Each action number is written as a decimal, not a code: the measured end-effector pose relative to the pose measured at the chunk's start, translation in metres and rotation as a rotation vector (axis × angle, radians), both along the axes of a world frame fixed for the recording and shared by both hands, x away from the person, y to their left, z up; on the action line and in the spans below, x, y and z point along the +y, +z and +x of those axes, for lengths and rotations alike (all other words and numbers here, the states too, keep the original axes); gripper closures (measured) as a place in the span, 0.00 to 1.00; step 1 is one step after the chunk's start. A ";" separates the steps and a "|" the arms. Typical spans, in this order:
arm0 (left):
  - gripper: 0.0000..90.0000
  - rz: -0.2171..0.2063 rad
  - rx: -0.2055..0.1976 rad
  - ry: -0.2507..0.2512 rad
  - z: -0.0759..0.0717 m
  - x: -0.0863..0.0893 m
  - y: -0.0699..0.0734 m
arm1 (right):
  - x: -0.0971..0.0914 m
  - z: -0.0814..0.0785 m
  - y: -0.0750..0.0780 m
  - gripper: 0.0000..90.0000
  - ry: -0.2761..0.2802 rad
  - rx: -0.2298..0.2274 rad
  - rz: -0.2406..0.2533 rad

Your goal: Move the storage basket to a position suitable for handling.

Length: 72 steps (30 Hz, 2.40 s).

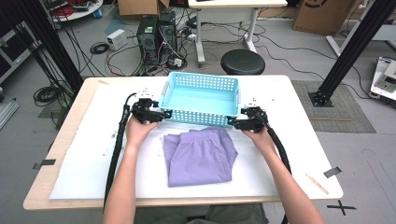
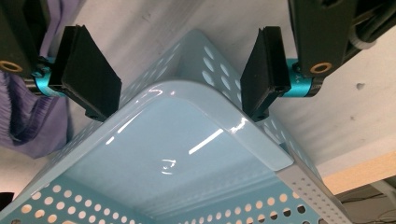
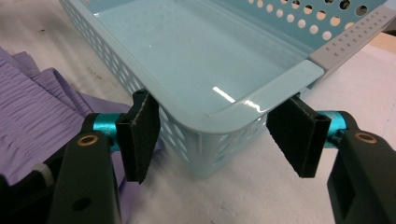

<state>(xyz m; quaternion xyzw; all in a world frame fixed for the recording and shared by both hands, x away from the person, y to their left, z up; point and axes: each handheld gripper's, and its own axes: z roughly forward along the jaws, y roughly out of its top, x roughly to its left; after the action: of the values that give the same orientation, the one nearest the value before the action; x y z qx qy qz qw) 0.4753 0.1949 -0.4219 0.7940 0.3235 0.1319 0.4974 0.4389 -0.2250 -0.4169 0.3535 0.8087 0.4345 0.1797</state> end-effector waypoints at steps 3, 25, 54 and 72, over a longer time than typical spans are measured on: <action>0.33 0.004 -0.005 0.004 -0.006 -0.002 0.001 | -0.006 0.004 0.003 0.40 0.027 0.010 -0.001; 0.48 0.045 -0.063 -0.008 -0.035 -0.018 0.002 | -0.025 0.020 0.005 0.51 0.022 0.044 -0.028; 0.29 0.015 -0.143 0.152 -0.062 -0.005 0.011 | -0.018 -0.019 0.011 0.28 -0.037 -0.024 -0.040; 0.30 -0.009 0.023 0.071 -0.144 -0.018 0.002 | 0.015 -0.096 -0.005 0.24 -0.024 0.001 0.010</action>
<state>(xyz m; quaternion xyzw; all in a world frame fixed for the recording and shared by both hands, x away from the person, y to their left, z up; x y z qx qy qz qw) 0.3308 0.1766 -0.4202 0.7812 0.3579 0.1391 0.4922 0.3425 -0.2098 -0.4220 0.3642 0.8024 0.4360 0.1826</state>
